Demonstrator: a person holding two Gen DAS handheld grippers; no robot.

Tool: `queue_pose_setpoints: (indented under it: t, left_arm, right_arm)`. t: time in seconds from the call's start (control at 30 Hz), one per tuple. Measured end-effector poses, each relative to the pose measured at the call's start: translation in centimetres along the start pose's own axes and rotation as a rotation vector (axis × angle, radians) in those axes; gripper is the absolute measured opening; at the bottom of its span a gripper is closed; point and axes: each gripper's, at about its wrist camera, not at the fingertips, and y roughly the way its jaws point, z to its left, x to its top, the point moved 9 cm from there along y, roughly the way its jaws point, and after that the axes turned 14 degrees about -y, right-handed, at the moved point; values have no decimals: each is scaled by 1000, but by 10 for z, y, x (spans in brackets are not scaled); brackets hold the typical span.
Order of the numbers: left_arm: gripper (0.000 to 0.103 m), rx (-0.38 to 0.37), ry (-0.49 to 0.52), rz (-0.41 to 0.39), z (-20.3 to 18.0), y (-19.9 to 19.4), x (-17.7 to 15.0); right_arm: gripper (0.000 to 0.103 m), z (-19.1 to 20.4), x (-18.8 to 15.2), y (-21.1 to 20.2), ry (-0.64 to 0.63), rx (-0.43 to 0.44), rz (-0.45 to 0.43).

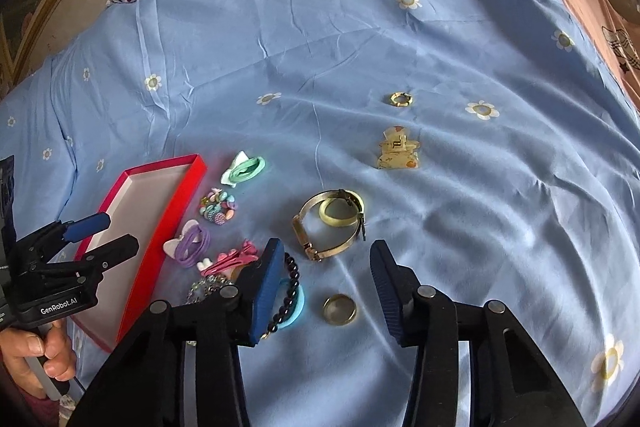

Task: Organize jewelry
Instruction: 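Grasp the purple hair tie with the left tool while the right tool grasps the gold watch, then carry the purple hair tie and gold watch into the red box, open both tools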

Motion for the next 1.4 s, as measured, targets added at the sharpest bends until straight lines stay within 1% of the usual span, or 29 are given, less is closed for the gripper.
queue_pose_setpoints:
  t: [0.1, 0.27, 0.33, 0.43, 0.47, 0.5, 0.6, 0.63, 0.7, 0.87, 1.03, 1.23, 1.4]
  left_arm:
    - [62, 5, 43, 26, -9, 16, 2]
    - [51, 10, 89, 85, -13, 39, 0]
    - [48, 5, 106, 103, -15, 45, -2]
    - [44, -1, 131, 124, -19, 52, -6]
    - [41, -2, 140, 133, -20, 55, -7]
    - [39, -3, 147, 143, -22, 57, -9]
    - [19, -12, 152, 177, -22, 66, -14]
    - [12, -22, 144, 187, -22, 67, -15]
    - [12, -39, 130, 179, -21, 64, -13]
    - [11, -76, 94, 136, -19, 46, -4]
    - [11, -118, 32, 110, -10, 26, 2]
    - [11, -137, -42, 77, 9, 3, 9]
    - [11, -120, -80, 56, 28, -10, 10]
  right_arm:
    - [36, -7, 5, 13, 1, -8, 21]
    - [32, -20, 9, 36, 17, -12, 61]
    - [27, -23, 7, 44, 20, -12, 78]
    - [25, -27, 3, 57, 23, -13, 110]
    - [22, -28, 1, 62, 27, -10, 123]
    - [17, -28, -1, 66, 34, -1, 134]
    - [9, -27, -4, 71, 26, -4, 152]
    - [8, -27, -4, 71, 25, -6, 152]
    - [6, -27, -3, 68, 23, -4, 145]
    - [6, -20, 4, 55, 28, 16, 111]
    - [6, -6, 15, 39, 18, 43, 70]
    - [6, 16, 30, 27, 2, 83, 33]
    - [6, 42, 38, 27, -28, 123, 23]
